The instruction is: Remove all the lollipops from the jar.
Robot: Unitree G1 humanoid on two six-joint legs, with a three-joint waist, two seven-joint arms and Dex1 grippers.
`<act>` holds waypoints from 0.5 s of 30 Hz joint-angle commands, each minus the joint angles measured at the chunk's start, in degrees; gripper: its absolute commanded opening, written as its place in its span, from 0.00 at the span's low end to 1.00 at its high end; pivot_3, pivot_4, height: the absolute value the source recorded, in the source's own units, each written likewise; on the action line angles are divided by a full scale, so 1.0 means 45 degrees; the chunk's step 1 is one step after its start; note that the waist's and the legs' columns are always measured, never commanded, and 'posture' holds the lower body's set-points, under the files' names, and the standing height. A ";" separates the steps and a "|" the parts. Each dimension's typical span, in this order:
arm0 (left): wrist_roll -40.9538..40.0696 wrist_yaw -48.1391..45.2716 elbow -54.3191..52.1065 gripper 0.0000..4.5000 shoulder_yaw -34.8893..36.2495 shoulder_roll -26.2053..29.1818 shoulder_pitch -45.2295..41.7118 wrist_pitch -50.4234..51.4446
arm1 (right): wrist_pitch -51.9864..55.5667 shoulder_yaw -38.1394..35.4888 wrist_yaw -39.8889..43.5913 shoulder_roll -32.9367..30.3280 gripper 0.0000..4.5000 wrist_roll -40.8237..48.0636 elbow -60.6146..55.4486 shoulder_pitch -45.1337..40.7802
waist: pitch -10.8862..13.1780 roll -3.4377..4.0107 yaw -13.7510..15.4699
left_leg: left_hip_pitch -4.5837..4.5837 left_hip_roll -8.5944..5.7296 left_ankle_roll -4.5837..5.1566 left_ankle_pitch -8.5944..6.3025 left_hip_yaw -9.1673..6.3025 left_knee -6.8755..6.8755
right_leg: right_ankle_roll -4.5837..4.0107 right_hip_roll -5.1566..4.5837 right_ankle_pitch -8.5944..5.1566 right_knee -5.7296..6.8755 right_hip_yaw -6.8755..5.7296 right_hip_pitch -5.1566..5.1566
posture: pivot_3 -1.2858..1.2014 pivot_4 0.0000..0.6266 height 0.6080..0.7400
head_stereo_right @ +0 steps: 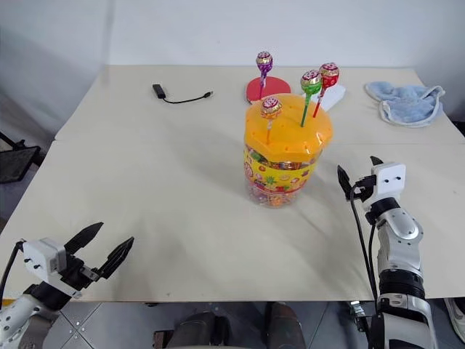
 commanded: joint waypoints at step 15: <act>-0.5251 -0.6562 0.4177 1.00 -0.0106 0.6151 -0.7209 0.4770 | 0.6494 -0.5179 0.6463 -0.3344 0.99 1.1149 -1.2125 0.7291 | 0.0008 0.0010 0.0548 | -0.0021 0.0017 0.0002 -0.0003 -0.0064 0.0017 | 0.0007 0.0010 0.0004 -0.0031 -0.0066 0.0027 | 0.52 0.24 1.00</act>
